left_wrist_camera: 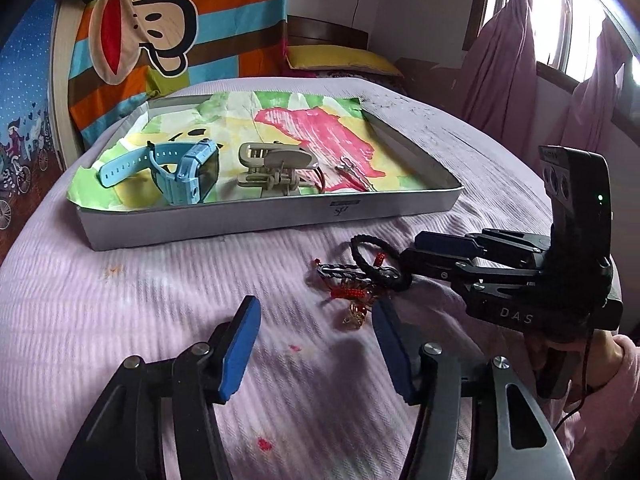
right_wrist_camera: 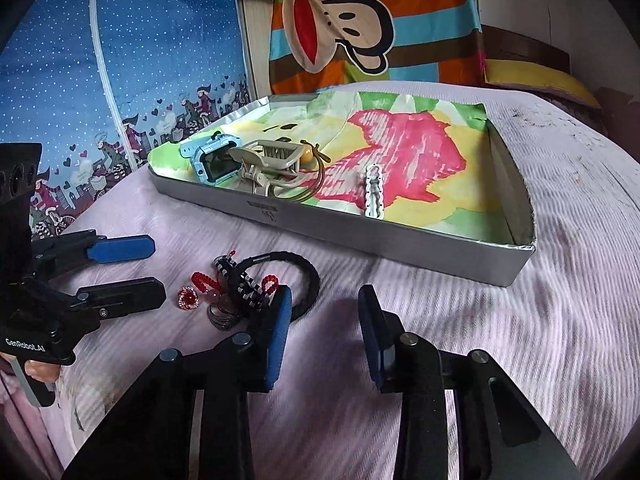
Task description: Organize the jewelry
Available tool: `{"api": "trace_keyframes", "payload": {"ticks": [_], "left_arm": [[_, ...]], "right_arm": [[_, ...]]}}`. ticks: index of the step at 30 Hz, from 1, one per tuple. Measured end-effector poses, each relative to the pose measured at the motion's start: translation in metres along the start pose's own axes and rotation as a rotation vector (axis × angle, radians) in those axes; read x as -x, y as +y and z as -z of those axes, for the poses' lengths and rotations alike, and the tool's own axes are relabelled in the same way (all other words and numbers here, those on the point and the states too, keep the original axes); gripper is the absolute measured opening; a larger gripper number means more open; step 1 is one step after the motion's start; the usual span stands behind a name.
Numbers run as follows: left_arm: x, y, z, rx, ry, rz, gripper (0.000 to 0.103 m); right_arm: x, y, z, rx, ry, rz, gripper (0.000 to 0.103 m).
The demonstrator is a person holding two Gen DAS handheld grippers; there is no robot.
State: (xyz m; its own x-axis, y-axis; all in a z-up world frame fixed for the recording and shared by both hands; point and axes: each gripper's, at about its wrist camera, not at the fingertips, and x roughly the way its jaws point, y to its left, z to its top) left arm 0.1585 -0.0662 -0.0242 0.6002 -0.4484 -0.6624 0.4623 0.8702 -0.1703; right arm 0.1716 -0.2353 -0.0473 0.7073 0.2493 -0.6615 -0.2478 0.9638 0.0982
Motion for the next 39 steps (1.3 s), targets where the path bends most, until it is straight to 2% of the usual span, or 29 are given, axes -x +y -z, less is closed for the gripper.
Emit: {"api": "trace_keyframes", "payload": {"ticks": [10,23,29,35,39], "left_arm": [[-0.017,-0.01,-0.004,-0.035,0.061,0.025,0.035],[-0.02,-0.011,0.004,-0.045,0.062,0.03,0.013],[-0.019,-0.012,0.006,-0.036,0.054,0.028,0.012],[-0.014,-0.011,0.008,-0.025,0.02,0.019,0.012],[-0.01,-0.012,0.009,-0.029,-0.006,0.013,0.012]], "right_arm": [[-0.013,0.002,-0.003,0.012,0.053,-0.021,0.023],[-0.022,0.0,-0.002,0.006,0.075,-0.04,0.022],[-0.023,0.0,-0.001,0.005,0.081,-0.041,0.019],[-0.023,0.003,0.001,0.019,0.079,-0.039,0.006],[-0.02,0.006,0.003,0.031,0.054,-0.027,0.005]]}}
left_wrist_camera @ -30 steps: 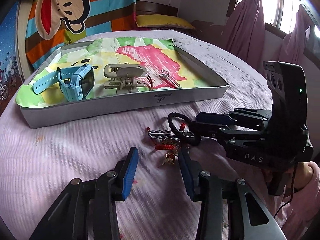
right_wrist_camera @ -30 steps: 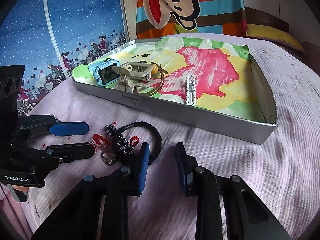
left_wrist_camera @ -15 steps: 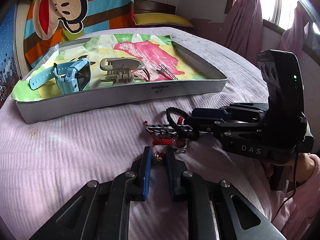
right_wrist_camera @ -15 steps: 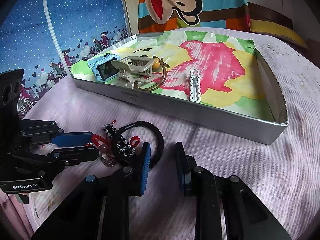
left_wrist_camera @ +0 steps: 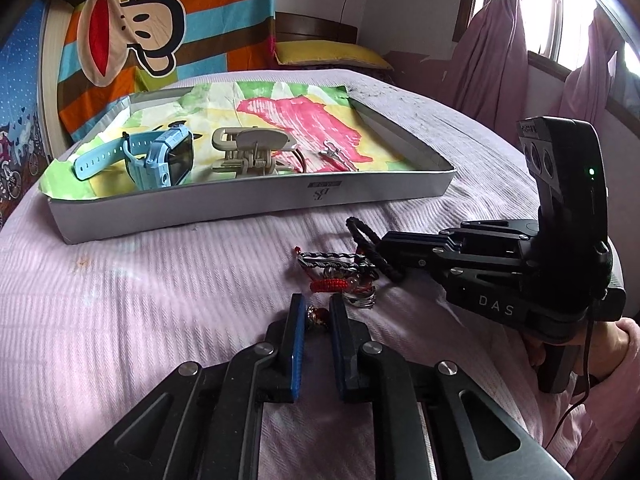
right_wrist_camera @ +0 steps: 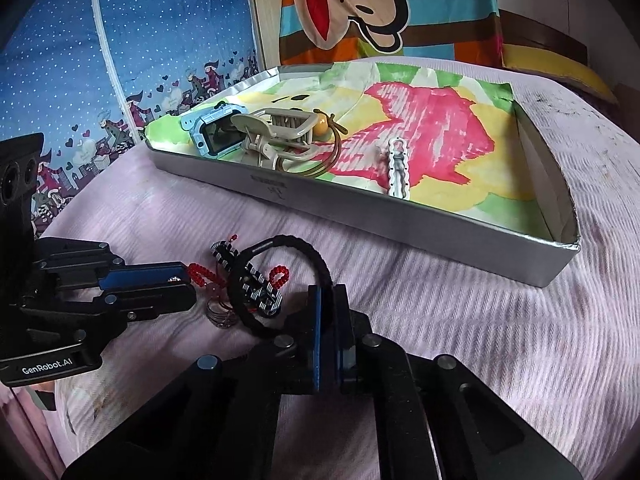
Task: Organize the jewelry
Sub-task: 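Carry the black cord ring into the tray and open the right tool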
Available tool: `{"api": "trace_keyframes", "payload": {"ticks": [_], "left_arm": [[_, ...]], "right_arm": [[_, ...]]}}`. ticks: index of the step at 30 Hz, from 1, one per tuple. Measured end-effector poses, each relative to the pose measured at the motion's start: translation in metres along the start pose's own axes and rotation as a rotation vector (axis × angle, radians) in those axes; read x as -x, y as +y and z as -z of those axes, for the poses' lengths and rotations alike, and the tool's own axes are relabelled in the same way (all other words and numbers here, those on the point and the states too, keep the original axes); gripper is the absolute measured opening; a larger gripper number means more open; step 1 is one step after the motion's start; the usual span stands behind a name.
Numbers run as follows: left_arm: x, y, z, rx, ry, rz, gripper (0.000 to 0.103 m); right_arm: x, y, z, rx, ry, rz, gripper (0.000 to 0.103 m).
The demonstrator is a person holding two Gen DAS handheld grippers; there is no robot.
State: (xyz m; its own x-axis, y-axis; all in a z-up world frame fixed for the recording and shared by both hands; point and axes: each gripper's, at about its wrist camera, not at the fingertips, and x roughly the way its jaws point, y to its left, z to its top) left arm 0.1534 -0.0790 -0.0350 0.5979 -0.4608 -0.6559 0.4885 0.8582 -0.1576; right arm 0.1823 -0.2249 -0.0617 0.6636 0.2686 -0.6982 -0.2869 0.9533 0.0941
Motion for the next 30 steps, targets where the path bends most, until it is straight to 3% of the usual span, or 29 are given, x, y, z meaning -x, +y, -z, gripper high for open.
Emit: {"api": "trace_keyframes", "payload": {"ticks": [6,10,13,19,23,30], "left_arm": [[0.011,0.003,0.0,0.016,-0.064,0.006,0.012],[0.023,0.008,-0.005,0.047,-0.128,0.057,0.012],[0.028,0.012,-0.015,0.074,-0.163,0.081,0.012],[0.028,0.008,-0.052,0.07,-0.224,0.059,0.012],[0.021,0.006,-0.077,0.084,-0.234,0.061,0.012],[-0.01,0.006,-0.108,0.125,-0.185,0.048,0.012]], "right_arm": [[0.012,0.0,0.001,-0.001,-0.058,0.027,0.005],[0.023,-0.004,-0.001,-0.022,-0.111,0.044,0.005],[0.033,-0.009,-0.004,-0.035,-0.159,0.062,0.005],[0.05,-0.014,-0.017,-0.032,-0.243,0.1,0.005],[0.058,-0.02,-0.032,-0.028,-0.271,0.148,0.005],[0.059,-0.046,-0.058,-0.067,-0.281,0.234,0.005]]}}
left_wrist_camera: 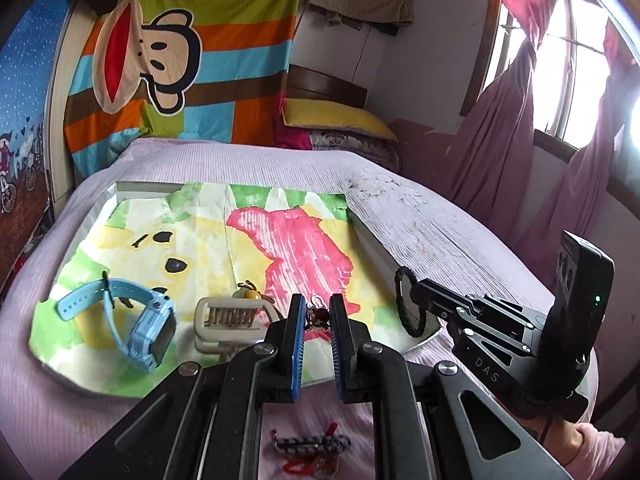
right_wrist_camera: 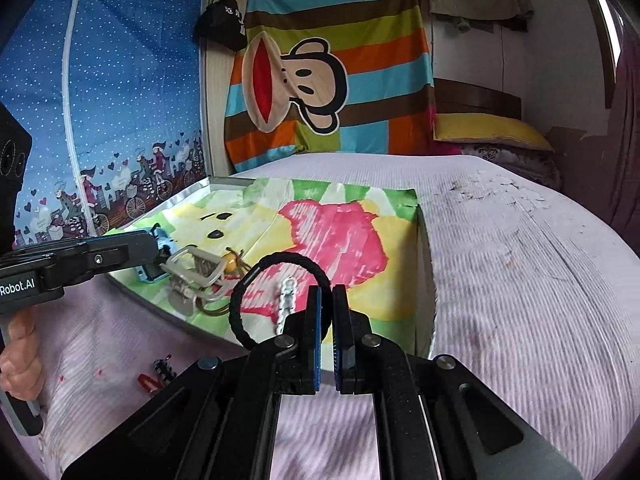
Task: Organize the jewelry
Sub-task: 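Carry the black cord ring into the tray and open the right tool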
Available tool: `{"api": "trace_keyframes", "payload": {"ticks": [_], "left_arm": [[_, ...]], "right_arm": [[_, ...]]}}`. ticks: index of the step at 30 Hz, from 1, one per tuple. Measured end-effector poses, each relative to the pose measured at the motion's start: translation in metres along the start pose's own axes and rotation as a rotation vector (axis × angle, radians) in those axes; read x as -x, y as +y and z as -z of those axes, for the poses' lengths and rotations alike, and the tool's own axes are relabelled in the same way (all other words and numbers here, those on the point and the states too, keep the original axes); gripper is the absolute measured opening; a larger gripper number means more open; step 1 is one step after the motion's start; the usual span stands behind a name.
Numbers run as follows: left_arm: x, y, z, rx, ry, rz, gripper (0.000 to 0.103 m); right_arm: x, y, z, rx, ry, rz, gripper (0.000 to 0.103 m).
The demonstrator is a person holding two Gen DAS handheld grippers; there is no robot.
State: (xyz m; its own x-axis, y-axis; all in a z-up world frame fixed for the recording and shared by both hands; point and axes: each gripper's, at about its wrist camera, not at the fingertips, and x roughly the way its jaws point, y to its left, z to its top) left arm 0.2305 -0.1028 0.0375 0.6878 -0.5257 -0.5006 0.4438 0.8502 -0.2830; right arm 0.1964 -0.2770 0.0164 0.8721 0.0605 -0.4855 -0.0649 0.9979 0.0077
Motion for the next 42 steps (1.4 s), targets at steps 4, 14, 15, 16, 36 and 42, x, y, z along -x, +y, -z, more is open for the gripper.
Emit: {"api": "trace_keyframes", "payload": {"ticks": [4,14,15,16,36,42], "left_arm": [[-0.022,-0.003,-0.001,0.012,0.059,-0.011,0.012],[-0.06,-0.011,0.015,0.011,0.227,-0.067,0.012],[-0.062,-0.011,0.016,0.011,0.239,-0.077,0.012],[-0.064,-0.012,0.017,0.009,0.247,-0.084,0.012],[-0.056,-0.011,0.02,0.007,0.236,-0.071,0.015],[-0.038,-0.01,0.022,0.011,0.159,-0.059,0.044]], "right_arm": [[-0.013,-0.009,-0.003,-0.007,0.021,0.036,0.005],[-0.049,-0.02,0.007,-0.002,0.167,0.054,0.005],[-0.05,-0.02,0.008,-0.001,0.174,0.054,0.005],[-0.051,-0.02,0.01,0.002,0.181,0.053,0.005],[-0.059,-0.018,0.013,0.036,0.245,0.017,0.006],[-0.041,-0.026,0.012,0.007,0.181,0.006,0.019]]}}
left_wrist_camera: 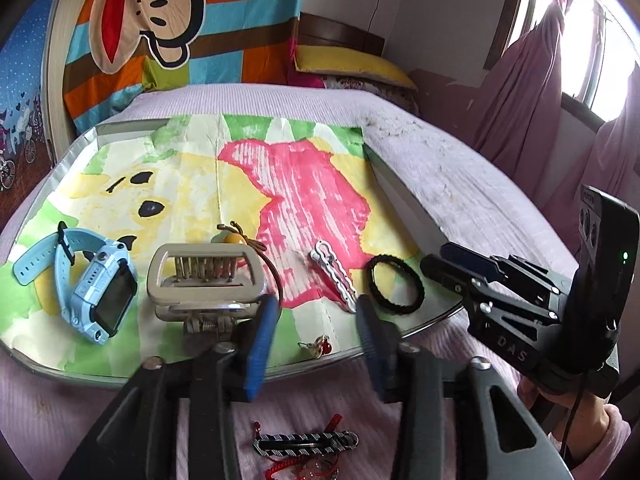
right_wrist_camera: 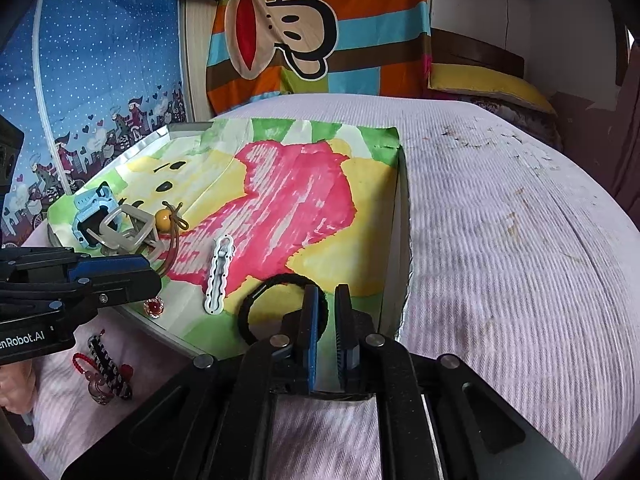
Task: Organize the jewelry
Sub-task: 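Carry the black cord ring into the tray and open the right tool, then withdraw both tools from the tray back toward the red-and-black trinket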
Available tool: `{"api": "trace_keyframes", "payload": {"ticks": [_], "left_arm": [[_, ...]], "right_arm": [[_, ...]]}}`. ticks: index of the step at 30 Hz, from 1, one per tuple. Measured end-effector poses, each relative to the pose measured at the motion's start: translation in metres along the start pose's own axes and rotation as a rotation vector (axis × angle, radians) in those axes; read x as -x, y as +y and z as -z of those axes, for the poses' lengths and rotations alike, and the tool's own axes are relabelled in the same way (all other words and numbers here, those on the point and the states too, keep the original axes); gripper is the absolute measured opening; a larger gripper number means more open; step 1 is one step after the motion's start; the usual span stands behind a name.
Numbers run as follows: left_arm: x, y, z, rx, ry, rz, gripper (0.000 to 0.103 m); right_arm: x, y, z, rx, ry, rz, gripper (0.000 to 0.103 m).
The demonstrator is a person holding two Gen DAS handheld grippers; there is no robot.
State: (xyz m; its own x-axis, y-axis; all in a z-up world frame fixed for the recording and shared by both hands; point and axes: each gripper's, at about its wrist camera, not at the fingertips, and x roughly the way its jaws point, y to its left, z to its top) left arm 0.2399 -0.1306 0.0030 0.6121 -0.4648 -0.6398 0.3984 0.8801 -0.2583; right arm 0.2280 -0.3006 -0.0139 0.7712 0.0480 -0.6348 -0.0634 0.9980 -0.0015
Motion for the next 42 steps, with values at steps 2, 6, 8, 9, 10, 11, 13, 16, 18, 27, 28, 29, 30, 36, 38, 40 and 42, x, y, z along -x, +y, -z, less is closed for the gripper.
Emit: {"api": "trace_keyframes", "payload": {"ticks": [2,6,8,9,10,11,13,16,18,27,28,29,30,36,38,40,42], "left_arm": [[0.007,0.002,0.0,0.014,-0.038,0.004,0.051],[0.024,0.005,0.002,0.029,-0.115,-0.006,0.055],[0.032,0.005,0.004,0.027,-0.156,-0.019,0.065],[0.037,0.004,0.005,0.027,-0.174,-0.028,0.067],[0.042,0.004,0.006,0.028,-0.197,-0.04,0.071],[0.047,0.004,0.007,0.028,-0.215,-0.049,0.076],[0.054,0.005,0.009,0.029,-0.248,-0.07,0.082],[0.066,0.006,0.015,0.031,-0.293,-0.1,0.092],[0.073,0.008,0.019,0.032,-0.315,-0.122,0.096],[0.1,0.013,0.043,0.016,-0.388,-0.199,0.103],[0.102,0.013,0.046,0.012,-0.391,-0.206,0.103],[0.103,0.013,0.048,0.007,-0.392,-0.211,0.103],[0.104,0.014,0.051,0.002,-0.393,-0.215,0.103],[0.114,0.018,0.066,-0.005,-0.399,-0.228,0.103],[0.116,0.021,0.07,0.0,-0.394,-0.23,0.103],[0.117,0.024,0.074,0.0,-0.385,-0.234,0.103],[0.118,0.029,0.077,0.001,-0.372,-0.238,0.103]], "right_arm": [[0.008,-0.003,0.001,-0.007,-0.028,-0.001,0.032],[0.023,-0.006,0.003,-0.02,-0.081,0.004,0.034],[0.03,-0.008,0.004,-0.029,-0.106,0.003,0.035],[0.035,-0.007,0.005,-0.032,-0.123,0.0,0.035],[0.039,-0.007,0.006,-0.036,-0.137,0.0,0.039],[0.043,-0.007,0.006,-0.039,-0.153,0.0,0.045],[0.053,-0.004,0.008,-0.044,-0.189,-0.004,0.052],[0.067,0.0,0.012,-0.053,-0.238,-0.007,0.061],[0.077,0.004,0.015,-0.059,-0.273,-0.005,0.067],[0.107,0.014,0.035,-0.091,-0.38,-0.013,0.093],[0.109,0.015,0.038,-0.096,-0.392,-0.015,0.096],[0.112,0.017,0.04,-0.097,-0.4,-0.018,0.099],[0.114,0.018,0.043,-0.097,-0.409,-0.022,0.099],[0.124,0.03,0.057,-0.079,-0.433,-0.02,0.101],[0.125,0.033,0.059,-0.074,-0.436,-0.02,0.101],[0.125,0.037,0.061,-0.065,-0.431,-0.025,0.101],[0.125,0.039,0.062,-0.057,-0.425,-0.031,0.101]]}}
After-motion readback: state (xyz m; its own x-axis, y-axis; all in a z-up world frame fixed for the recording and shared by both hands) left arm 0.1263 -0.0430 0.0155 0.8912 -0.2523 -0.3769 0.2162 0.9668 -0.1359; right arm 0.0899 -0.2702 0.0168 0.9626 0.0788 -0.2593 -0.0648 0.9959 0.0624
